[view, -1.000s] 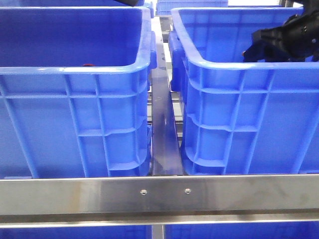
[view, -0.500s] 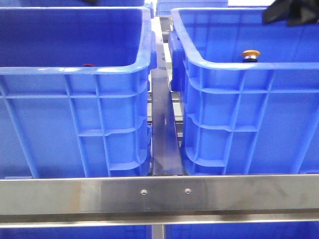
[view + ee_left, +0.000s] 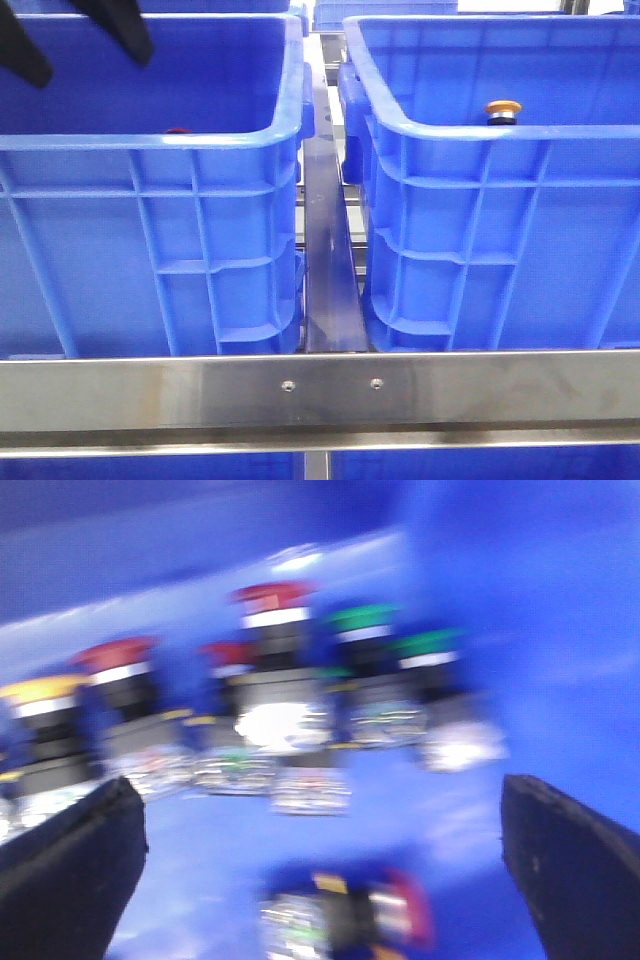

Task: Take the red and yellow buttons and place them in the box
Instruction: 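Lower the left gripper into the button bin toward a red-capped button, then grasp the red-capped push button with the left gripper and lift it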

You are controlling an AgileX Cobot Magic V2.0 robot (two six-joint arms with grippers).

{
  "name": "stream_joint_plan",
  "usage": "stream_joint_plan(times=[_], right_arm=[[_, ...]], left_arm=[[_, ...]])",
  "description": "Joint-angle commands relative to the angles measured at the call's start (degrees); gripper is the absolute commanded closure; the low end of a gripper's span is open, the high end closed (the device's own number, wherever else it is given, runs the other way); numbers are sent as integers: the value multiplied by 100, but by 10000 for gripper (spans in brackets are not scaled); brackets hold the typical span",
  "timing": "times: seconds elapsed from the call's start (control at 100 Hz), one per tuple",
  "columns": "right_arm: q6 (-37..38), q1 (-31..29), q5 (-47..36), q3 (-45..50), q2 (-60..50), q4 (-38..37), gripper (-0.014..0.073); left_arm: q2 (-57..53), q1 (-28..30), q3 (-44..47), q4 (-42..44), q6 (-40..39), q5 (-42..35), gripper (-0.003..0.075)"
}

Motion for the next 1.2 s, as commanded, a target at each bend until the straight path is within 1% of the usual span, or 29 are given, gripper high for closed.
stream_joint_plan(times=[0.0,0.19,0.28,0.37,0.41,0.78,0.82,0.87,0.92,0.97,0.99,1.04,1.06,1.09,1.14,1.19], right_arm=[[24,-21,287,-136,-170,449,137],[24,-21,293,-136,-170,449,137],[24,-21,293,-136,-170,449,137],[24,-21,293,-136,-170,449,137],[24,-21,293,-136,-170,449,137],[24,-21,293,-136,-170,449,137],[24,-21,293,-136,-170,449,137],[24,-21,293,-136,-170,449,137],[24,-21,293,-136,-170,449,137],[24,-21,293,-136,-170,449,137],[24,-21,293,-136,-170,449,137],[24,-21,293,-136,-170,449,137],[24,-21,293,-136,-170,449,137],[24,-21,293,-136,-170,449,137],[24,-21,293,-136,-170,449,137],[24,-21,293,-136,-170,449,137]], left_arm=[[133,11,-316,204,-204,-296,49],[876,11,-769,5,-204,-296,49],[1128,11,-979,-335,-164,-296,49],[1337,11,-1162,-856,183,-286,49],[1408,11,-1205,-940,224,-286,49],[1795,11,-1257,-1151,270,-239,58],[1795,11,-1257,-1151,270,-229,81],[1795,11,-1257,-1151,270,-229,128],[1795,11,-1257,-1151,270,-229,199],[1795,11,-1257,-1151,270,-229,300],[1795,11,-1257,-1151,270,-229,327],[1795,11,-1257,-1151,270,-218,431],[1785,11,-1257,-1151,270,-207,456],[1774,11,-1257,-1162,270,-207,513],[1749,11,-1257,-1161,270,-207,577],[1685,11,-1257,-1161,270,-207,615]])
